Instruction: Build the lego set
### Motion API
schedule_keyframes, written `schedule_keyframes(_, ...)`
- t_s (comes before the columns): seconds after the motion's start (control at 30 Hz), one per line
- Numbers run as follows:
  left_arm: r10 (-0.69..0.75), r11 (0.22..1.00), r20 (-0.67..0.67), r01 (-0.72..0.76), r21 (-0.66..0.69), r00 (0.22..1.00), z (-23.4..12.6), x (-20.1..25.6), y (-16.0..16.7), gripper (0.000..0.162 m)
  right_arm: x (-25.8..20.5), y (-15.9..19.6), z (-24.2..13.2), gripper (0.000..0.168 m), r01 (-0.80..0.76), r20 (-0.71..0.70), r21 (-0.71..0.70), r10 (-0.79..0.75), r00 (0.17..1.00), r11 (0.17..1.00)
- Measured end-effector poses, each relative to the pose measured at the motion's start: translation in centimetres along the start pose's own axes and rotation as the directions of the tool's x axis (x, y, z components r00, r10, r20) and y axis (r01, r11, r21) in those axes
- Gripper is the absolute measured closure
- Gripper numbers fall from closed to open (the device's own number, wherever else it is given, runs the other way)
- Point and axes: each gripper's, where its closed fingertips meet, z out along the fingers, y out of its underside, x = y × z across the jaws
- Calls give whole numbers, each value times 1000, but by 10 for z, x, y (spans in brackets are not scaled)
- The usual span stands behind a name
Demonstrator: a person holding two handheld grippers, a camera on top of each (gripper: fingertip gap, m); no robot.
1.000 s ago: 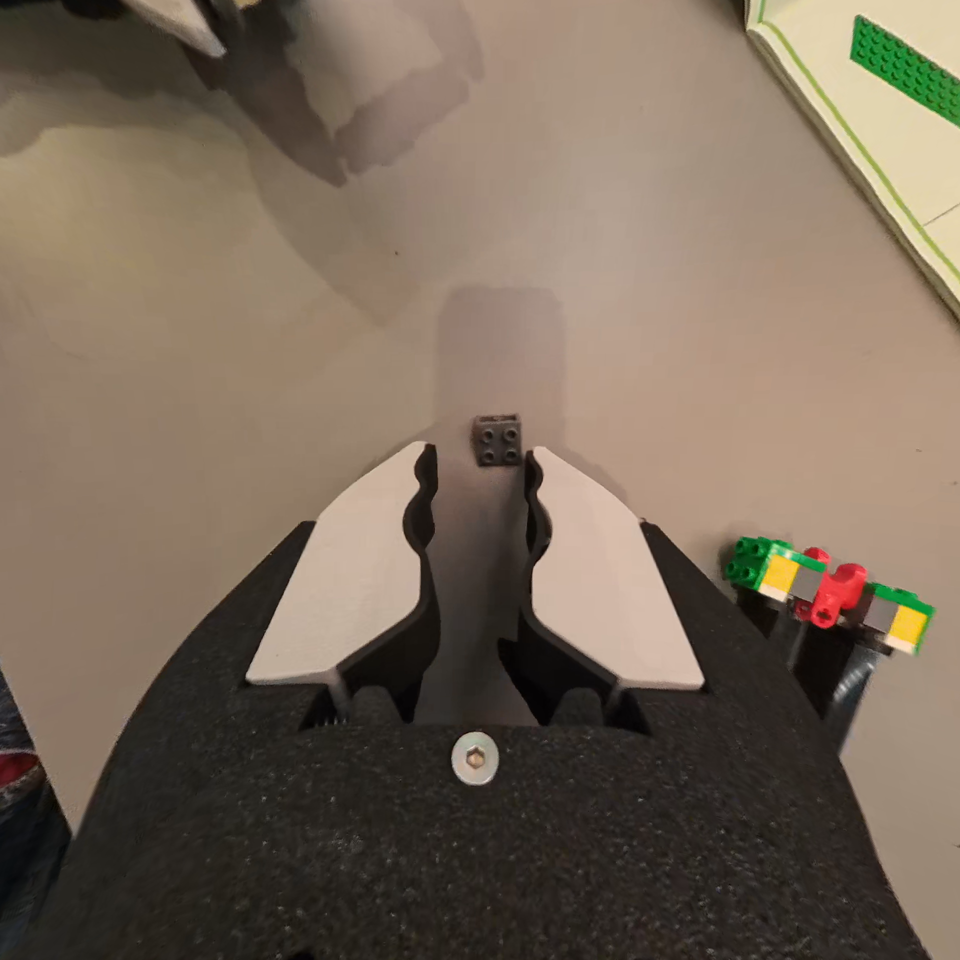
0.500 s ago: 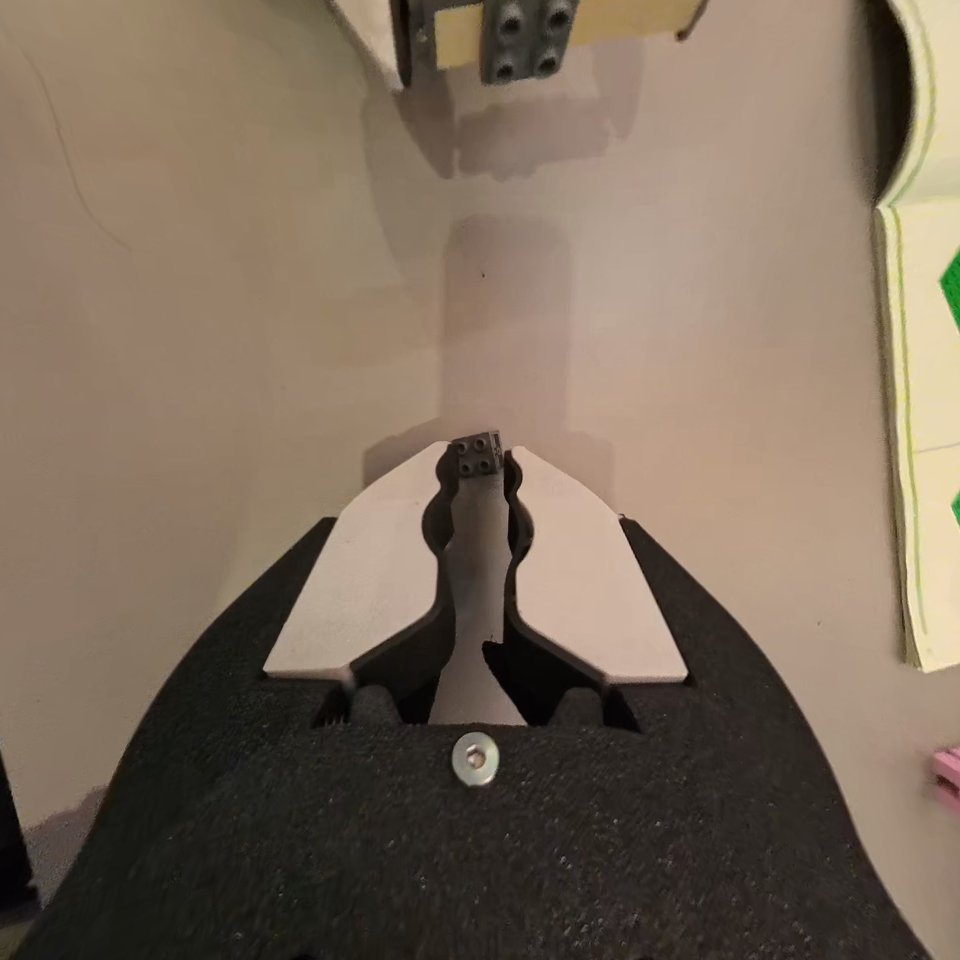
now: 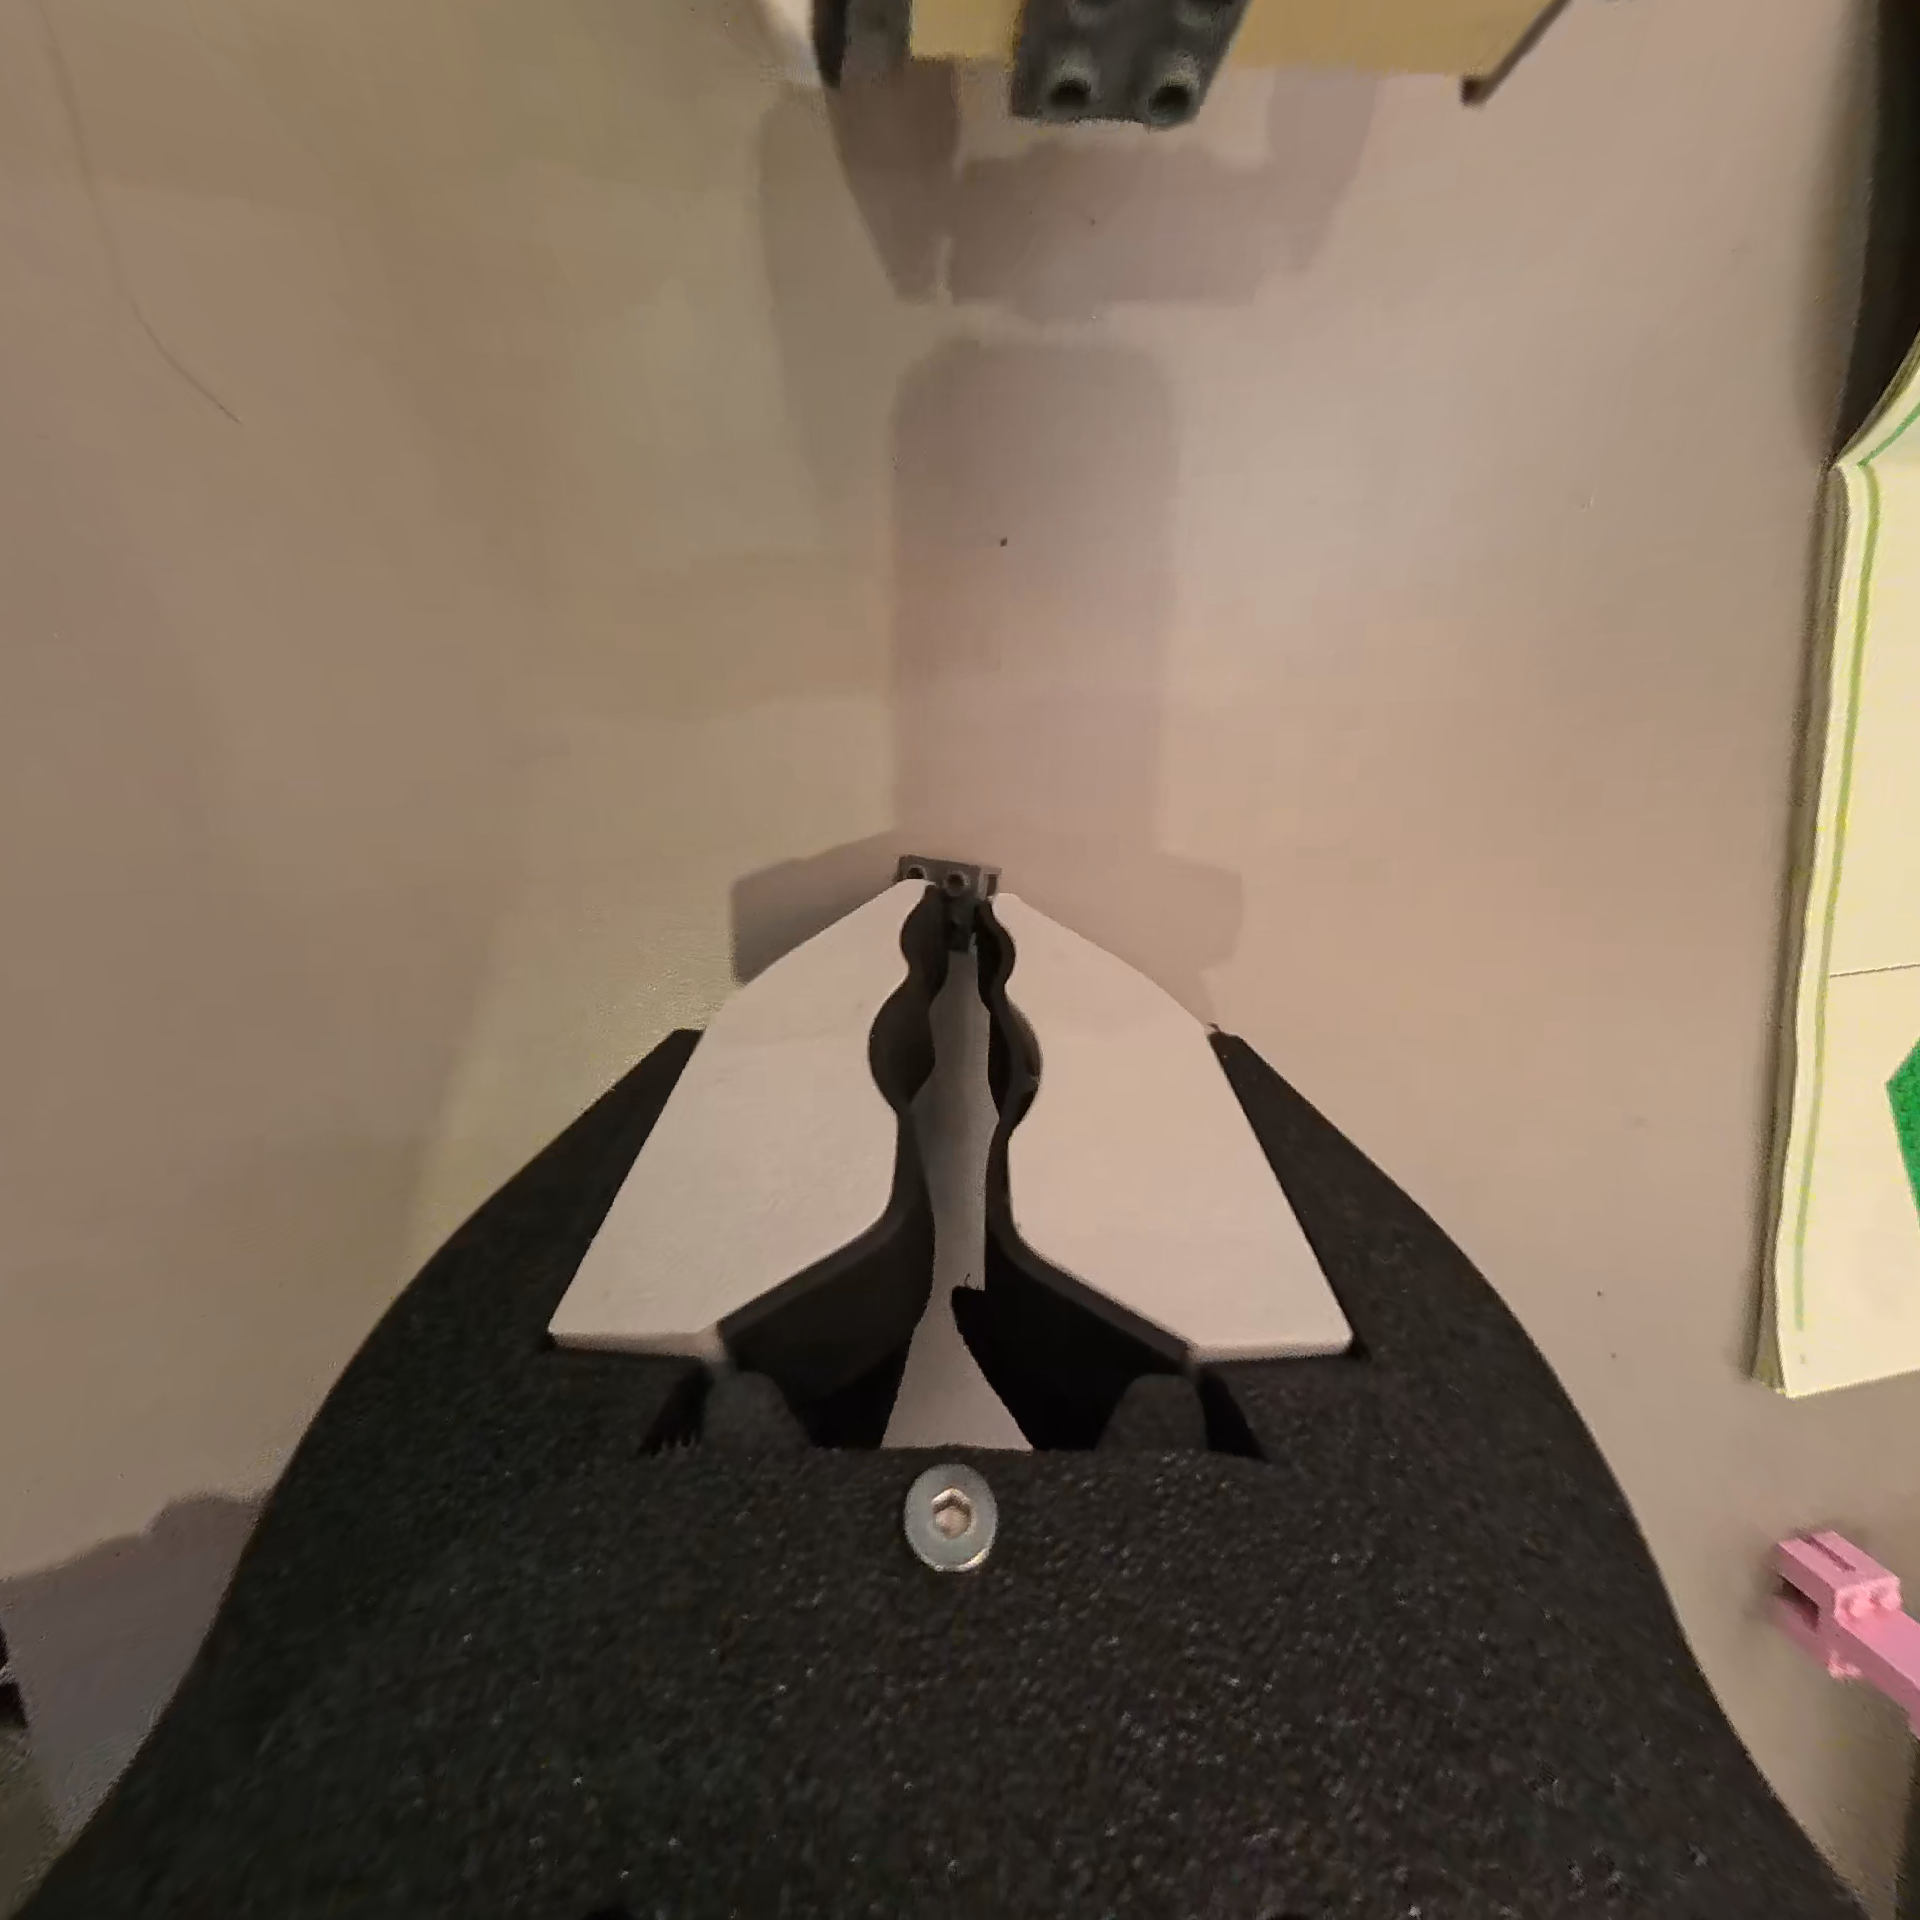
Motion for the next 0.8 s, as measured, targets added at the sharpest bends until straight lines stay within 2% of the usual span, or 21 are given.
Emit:
schedule_keyframes(0.13, -15, 1000, -4, 15, 9, 1000, -1, -1, -1, 102, 2, -1, -1, 163, 34, -53, -2, -34, 998, 999)
schedule_keyframes(0.27, -39, 999, -12, 39, 21, 999, -2, -1, -2, 102, 8, -9, -9, 163, 59, -122, 73, -50, 991, 996)
schedule_keyframes(0.37, -115, 993, 18, 115, -6, 993, -2, -10, 3, 102, 15, -19, -20, 163, 118, -205, 149, -86, 975, 982)
schedule_keyframes(0.47, -201, 980, -16, 201, 0, 979, -3, -10, 3, 102, 20, -35, -37, 163, 183, -279, 229, -115, 953, 956)
schedule_keyframes(0.53, -255, 965, -100, 260, 45, 962, -5, -3, -5, 102, 20, -54, -52, 163, 239, -322, 300, -137, 937, 924)
schedule_keyframes(0.63, -325, 922, -303, 372, 109, 896, -10, 14, -21, 102, 12, -86, -77, 164, 362, -379, 392, -210, 901, 846)
schedule_keyframes(0.8, -343, 871, -546, 477, 121, 764, -21, 40, -38, 103, -9, -116, -92, 165, 549, -431, 369, -385, 816, 750)
